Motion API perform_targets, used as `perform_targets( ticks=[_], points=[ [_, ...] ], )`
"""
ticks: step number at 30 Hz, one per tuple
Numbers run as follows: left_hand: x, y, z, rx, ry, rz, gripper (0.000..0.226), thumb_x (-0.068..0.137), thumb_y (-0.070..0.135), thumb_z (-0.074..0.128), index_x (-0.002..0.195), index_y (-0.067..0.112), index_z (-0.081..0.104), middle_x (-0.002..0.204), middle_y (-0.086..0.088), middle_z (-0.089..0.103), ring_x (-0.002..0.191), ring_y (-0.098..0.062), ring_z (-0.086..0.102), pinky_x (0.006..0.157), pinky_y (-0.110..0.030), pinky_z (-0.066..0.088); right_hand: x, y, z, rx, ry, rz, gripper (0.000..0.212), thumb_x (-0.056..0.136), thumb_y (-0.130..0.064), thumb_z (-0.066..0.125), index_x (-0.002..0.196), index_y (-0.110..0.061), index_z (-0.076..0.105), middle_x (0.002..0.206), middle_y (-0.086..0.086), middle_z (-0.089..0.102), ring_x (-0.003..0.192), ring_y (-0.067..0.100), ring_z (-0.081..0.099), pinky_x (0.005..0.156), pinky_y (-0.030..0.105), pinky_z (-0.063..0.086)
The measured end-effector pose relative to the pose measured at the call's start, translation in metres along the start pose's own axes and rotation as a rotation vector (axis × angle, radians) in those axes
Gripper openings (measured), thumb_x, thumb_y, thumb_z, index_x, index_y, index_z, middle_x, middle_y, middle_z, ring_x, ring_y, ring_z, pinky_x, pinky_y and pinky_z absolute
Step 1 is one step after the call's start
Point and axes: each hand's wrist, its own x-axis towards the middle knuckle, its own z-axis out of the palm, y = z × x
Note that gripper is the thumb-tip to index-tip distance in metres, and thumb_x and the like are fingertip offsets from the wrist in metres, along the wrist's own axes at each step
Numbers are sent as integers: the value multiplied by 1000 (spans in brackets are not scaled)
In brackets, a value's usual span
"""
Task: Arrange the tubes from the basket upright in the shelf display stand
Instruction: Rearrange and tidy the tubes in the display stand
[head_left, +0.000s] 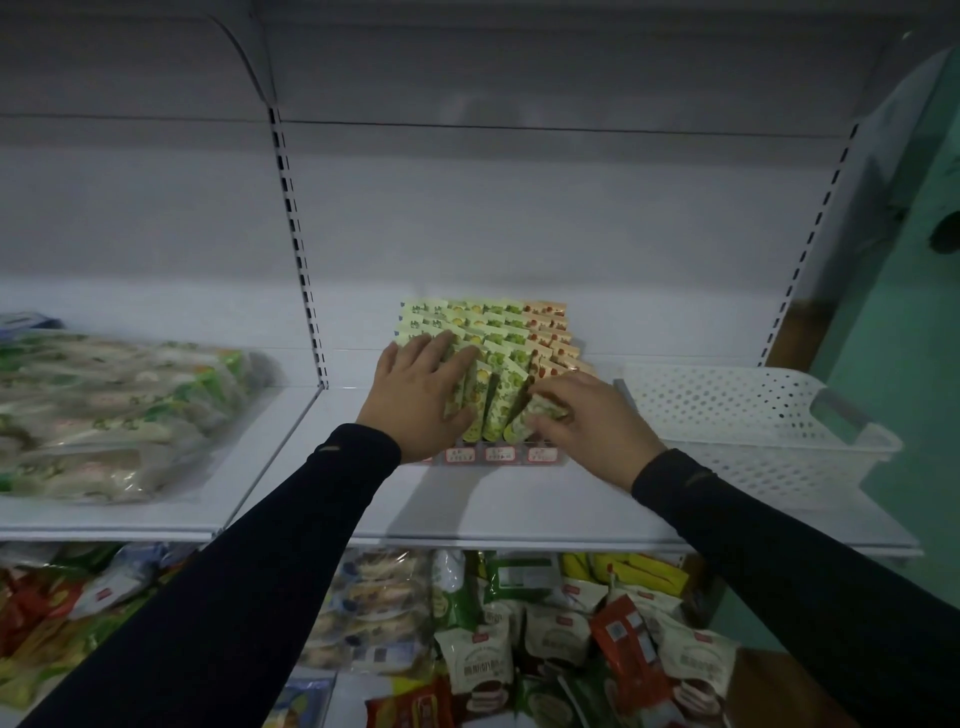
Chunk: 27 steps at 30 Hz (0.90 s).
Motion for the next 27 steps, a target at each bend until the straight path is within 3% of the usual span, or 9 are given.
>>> perform_targets(
  ticks=[4, 9, 14, 16, 22, 27],
  points=[
    [1, 3, -3, -18, -11, -7, 69, 93, 51, 53, 153, 33, 25, 163, -3, 18, 149, -26, 12, 120, -49, 5, 7, -3, -1, 91, 161, 99, 24, 92, -25, 66, 113, -13, 69, 106, 4, 64, 86, 18, 64, 81, 28, 50],
    [3, 6, -7, -89, 10, -36, 62, 92, 50, 55, 149, 33, 34, 159, -4, 27, 146, -27, 19, 120, -50, 8, 15, -5, -7, -47, 170, 68, 22, 94, -22, 61, 108, -11, 74, 100, 7, 62, 92, 19, 57, 78, 21, 39],
    [12, 20, -10, -202, 61, -147, 71, 85, 65, 40, 146, 30, 42, 155, -8, 33, 144, -27, 24, 118, -49, 11, 27, -8, -11, -153, 142, 72, 19, 93, -30, 61, 95, -16, 74, 84, -2, 53, 82, 17, 55, 76, 30, 46],
    [17, 23, -11, -217, 72, -159, 68, 87, 65, 43, 146, 30, 42, 156, -9, 31, 145, -29, 22, 118, -50, 13, 30, -10, -13, -178, 127, 71, 20, 94, -30, 60, 91, -15, 73, 84, -2, 51, 81, 18, 54, 76, 32, 47],
    [22, 23, -7, -190, 144, 86, 35, 89, 37, 69, 123, 27, 68, 147, -15, 45, 137, -39, 34, 113, -53, 23, 36, -11, -14, -211, 102, 61, 20, 94, -30, 59, 89, -15, 72, 85, -2, 48, 78, 17, 50, 69, 29, 39],
    [28, 25, -8, -126, 138, 91, 34, 85, 47, 69, 113, 28, 73, 143, -10, 50, 134, -35, 39, 113, -52, 25, 41, -10, -14, -219, 81, 51, 26, 94, -26, 58, 77, -9, 69, 78, 1, 50, 74, 19, 51, 67, 32, 44]
  ],
)
